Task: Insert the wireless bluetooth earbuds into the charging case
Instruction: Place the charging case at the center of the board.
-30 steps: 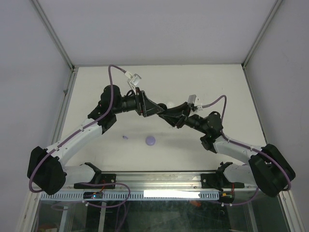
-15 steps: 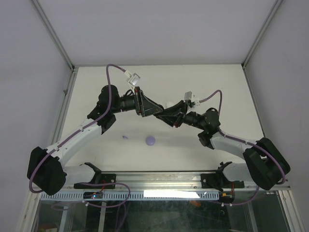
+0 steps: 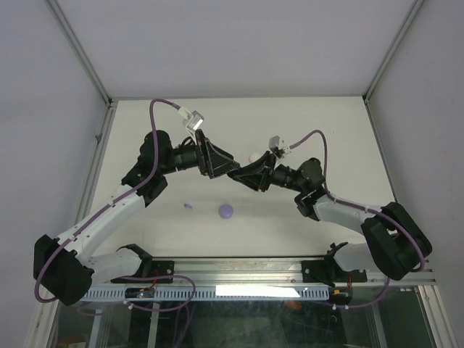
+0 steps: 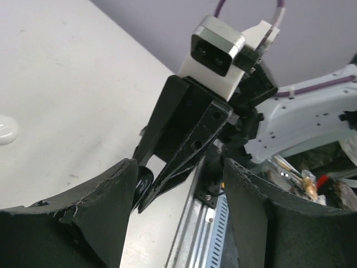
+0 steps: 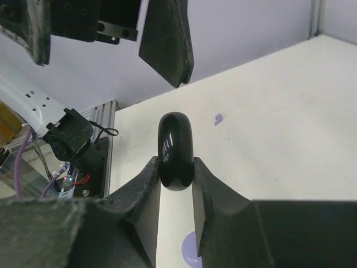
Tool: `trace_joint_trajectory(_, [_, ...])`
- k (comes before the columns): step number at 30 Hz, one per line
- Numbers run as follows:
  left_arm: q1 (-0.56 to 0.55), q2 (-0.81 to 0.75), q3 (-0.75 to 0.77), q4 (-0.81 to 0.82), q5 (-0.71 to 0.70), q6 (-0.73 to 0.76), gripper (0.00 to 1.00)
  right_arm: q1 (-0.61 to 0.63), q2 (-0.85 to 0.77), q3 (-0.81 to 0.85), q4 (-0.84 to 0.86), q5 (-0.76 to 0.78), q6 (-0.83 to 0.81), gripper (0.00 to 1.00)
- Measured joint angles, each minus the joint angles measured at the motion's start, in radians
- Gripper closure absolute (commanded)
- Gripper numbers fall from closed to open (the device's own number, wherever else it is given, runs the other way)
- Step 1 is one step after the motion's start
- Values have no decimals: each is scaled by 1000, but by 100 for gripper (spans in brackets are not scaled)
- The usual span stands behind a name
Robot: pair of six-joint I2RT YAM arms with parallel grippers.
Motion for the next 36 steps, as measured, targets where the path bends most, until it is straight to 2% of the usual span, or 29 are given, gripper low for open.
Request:
trace_joint_trajectory(4, [0,-24,32,-167,-145,74,34,-12,-22,16,-152,36,-16,100])
trace_joint_trajectory(8, [0,-62,71,-341,-348,159,33,-27,-58,47,-354,121,-56,100])
trace_joint_trajectory(14, [0,-137,76,-513,-631,261,27,-63,-67,112,-658,265,-109,100])
trace_joint_trajectory(19, [5,-170,55,-562,-816,310,10,-124,1,175,-866,384,-124,100])
trace_joint_trajectory(24, [88,-174,6,-580,-851,328,7,-194,143,233,-988,432,-117,100])
trace_joint_trajectory(27, [153,-174,-24,-591,-844,331,1,-226,234,277,-1018,439,-104,100])
trace_joint_trajectory(31, [184,-175,-47,-599,-836,333,1,-270,328,331,-1032,435,-76,100])
trace_joint_trajectory(36, [211,-187,-53,-595,-813,335,1,-324,437,415,-1011,393,-32,92])
